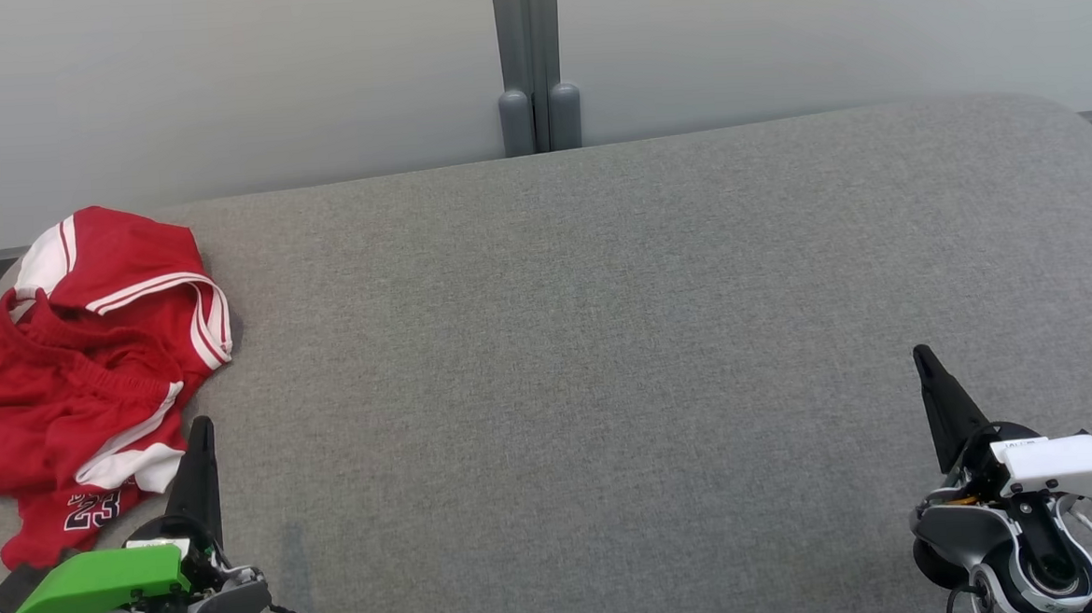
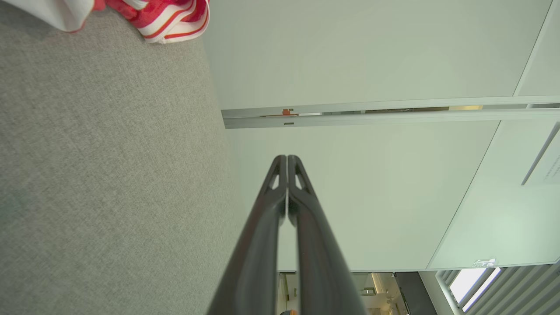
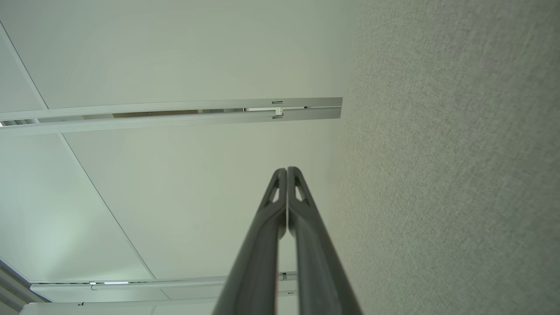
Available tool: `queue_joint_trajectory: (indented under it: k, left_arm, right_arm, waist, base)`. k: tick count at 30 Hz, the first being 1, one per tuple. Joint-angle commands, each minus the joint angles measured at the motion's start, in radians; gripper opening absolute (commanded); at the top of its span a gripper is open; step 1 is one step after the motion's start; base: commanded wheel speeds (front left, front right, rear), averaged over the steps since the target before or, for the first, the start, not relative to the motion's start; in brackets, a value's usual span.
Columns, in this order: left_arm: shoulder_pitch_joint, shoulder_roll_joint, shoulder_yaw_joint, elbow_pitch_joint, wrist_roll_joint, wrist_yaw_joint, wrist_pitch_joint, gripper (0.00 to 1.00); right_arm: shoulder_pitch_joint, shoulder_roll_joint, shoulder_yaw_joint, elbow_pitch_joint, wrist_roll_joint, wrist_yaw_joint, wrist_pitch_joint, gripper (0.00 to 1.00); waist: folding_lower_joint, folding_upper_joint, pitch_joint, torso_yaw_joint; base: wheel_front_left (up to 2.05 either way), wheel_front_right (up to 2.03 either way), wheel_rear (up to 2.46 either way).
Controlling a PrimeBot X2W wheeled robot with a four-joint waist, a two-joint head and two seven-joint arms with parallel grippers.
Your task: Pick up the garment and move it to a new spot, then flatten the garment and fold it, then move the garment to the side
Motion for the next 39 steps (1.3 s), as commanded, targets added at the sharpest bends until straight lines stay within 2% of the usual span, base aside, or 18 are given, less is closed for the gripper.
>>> queue_joint_trajectory:
  k: [1,32,33,39]
  left_arm:
    - [-0.011,0.001,0.002,-0.002,-0.005,-0.006,0.002,0.0]
    - [-0.011,0.001,0.002,-0.002,-0.005,-0.006,0.002,0.0]
    - [0.0,0.0,0.0,0.0,0.0,0.0,0.0,1.0]
    - [0.03,-0.007,-0.014,0.028,0.004,0.003,-0.012,1.0]
  right_arm:
    - [-0.006,-0.004,-0.001,0.002,0.007,0.0,0.002,0.0]
    - [-0.006,-0.004,-0.001,0.002,0.007,0.0,0.002,0.0]
    - [0.0,0.0,0.0,0.0,0.0,0.0,0.0,1.0]
    - [0.031,0.009,0.011,0.03,-0.005,0.0,-0.012,1.0]
  waist:
    - [0.0,-0.0001,0.0,0.0]
    - [0.0,-0.0001,0.0,0.0]
    - [0.0,-0.0001,0.0,0.0]
    - [0.0,-0.0001,0.0,0.0]
  base:
    - [0.0,0.0,0.0]
    - [0.0,0.0,0.0]
    - [0.0,0.0,0.0]
    - [0.0,0.0,0.0]
